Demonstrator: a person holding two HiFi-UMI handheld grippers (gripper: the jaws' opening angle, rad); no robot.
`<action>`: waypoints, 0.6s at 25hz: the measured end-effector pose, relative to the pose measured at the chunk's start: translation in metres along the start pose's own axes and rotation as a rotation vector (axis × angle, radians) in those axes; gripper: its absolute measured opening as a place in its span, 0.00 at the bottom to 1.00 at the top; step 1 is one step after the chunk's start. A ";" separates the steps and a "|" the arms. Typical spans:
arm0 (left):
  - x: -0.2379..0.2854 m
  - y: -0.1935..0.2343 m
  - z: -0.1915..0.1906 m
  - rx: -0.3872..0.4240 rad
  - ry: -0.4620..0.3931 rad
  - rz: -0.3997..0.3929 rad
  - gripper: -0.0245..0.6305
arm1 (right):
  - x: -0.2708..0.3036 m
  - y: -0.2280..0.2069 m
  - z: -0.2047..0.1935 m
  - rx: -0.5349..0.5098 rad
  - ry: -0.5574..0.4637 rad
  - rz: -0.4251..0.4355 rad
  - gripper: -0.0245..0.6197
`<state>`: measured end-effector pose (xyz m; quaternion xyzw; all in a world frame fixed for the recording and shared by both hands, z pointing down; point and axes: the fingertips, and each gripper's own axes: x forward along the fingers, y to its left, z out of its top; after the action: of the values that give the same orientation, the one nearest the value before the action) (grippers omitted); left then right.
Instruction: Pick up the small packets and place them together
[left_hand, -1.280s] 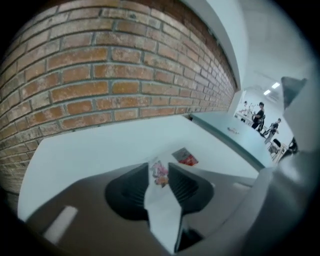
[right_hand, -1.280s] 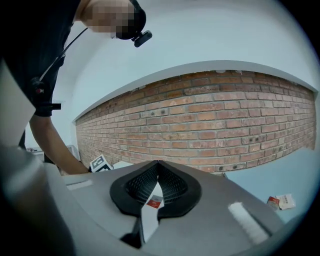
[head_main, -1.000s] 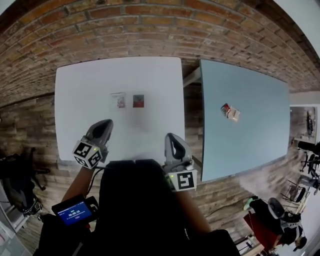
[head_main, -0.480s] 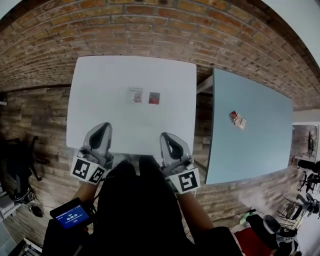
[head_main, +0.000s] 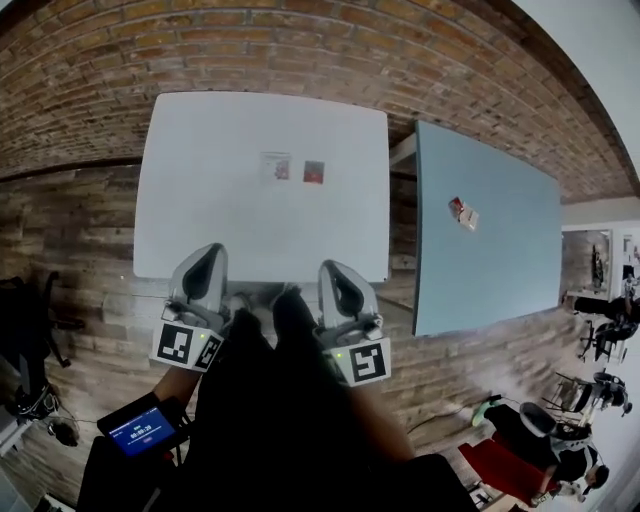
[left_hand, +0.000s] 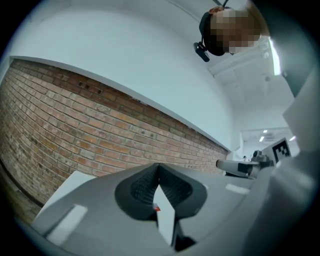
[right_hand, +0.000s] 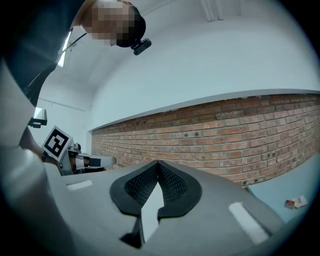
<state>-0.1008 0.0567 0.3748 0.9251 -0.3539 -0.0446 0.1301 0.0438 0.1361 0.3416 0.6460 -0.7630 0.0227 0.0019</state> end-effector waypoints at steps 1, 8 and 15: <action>-0.004 -0.004 0.001 0.005 -0.001 -0.002 0.04 | -0.004 0.003 0.002 0.001 -0.003 -0.013 0.04; -0.017 -0.022 0.026 0.033 -0.071 0.008 0.04 | -0.014 0.011 0.016 -0.015 -0.014 -0.019 0.04; -0.016 -0.035 0.028 0.033 -0.089 0.067 0.04 | -0.010 0.005 0.021 -0.059 -0.015 0.050 0.04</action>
<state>-0.0953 0.0869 0.3380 0.9119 -0.3907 -0.0753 0.1003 0.0410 0.1465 0.3202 0.6265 -0.7793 -0.0045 0.0149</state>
